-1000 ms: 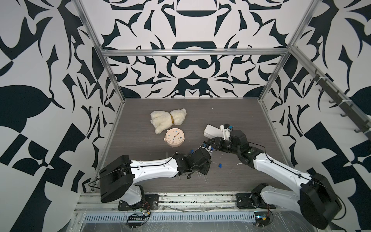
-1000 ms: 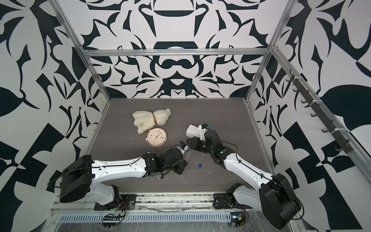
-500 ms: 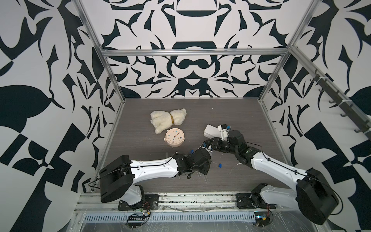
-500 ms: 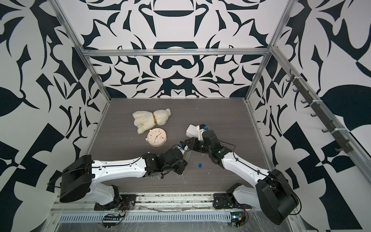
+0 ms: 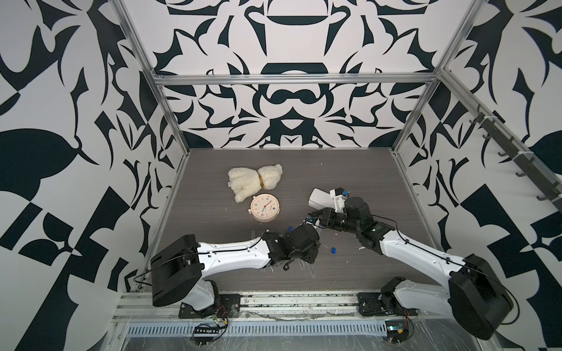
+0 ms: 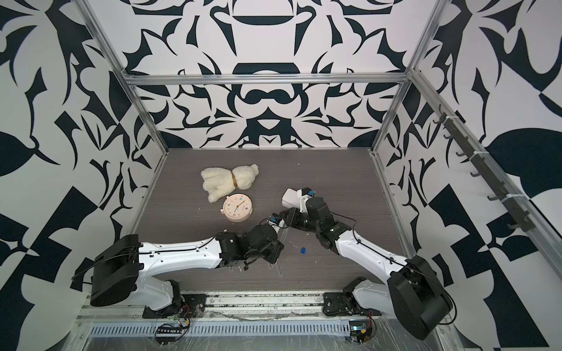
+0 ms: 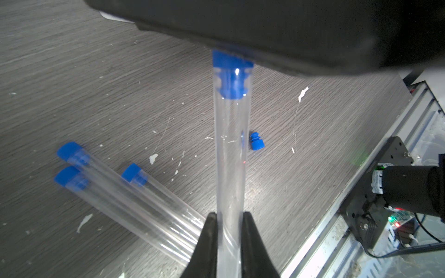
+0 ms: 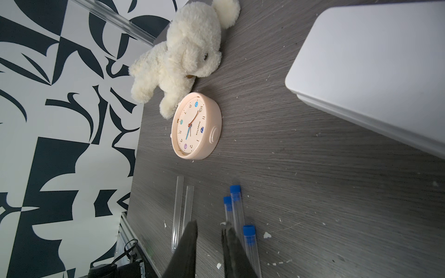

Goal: Remove stoppers from test tubes
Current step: Open the stopper on the test tube.

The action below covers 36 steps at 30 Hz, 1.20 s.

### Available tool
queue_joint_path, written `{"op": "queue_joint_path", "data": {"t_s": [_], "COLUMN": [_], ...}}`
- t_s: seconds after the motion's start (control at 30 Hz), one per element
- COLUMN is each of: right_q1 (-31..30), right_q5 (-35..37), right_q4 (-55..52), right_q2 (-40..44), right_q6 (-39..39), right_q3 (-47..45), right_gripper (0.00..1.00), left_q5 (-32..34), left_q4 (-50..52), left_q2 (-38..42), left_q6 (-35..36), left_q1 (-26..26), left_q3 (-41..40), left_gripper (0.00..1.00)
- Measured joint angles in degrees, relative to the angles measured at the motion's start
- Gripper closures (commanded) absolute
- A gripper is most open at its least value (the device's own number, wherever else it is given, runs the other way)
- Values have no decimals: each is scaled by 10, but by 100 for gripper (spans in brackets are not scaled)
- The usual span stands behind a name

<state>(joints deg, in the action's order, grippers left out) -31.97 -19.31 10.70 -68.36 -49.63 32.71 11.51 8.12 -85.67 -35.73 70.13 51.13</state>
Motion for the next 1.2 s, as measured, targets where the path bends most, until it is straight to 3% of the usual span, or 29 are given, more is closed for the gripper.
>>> {"op": "queue_joint_path", "data": {"t_s": [0.93,1.2], "right_q1": [-2,-5], "right_q5": [-13,-15], "right_q4": [4,6], "right_q2": [-4,-12], "right_q6": [-3,-3], "right_q3": [0,0], "right_gripper": [78,83], "left_q5": [22,25], "left_q4": [7,7], "left_q2": [2,2], "left_q6": [9,11], "left_q1": [0,0], "left_q3": [0,1], "left_gripper": [86,86]}}
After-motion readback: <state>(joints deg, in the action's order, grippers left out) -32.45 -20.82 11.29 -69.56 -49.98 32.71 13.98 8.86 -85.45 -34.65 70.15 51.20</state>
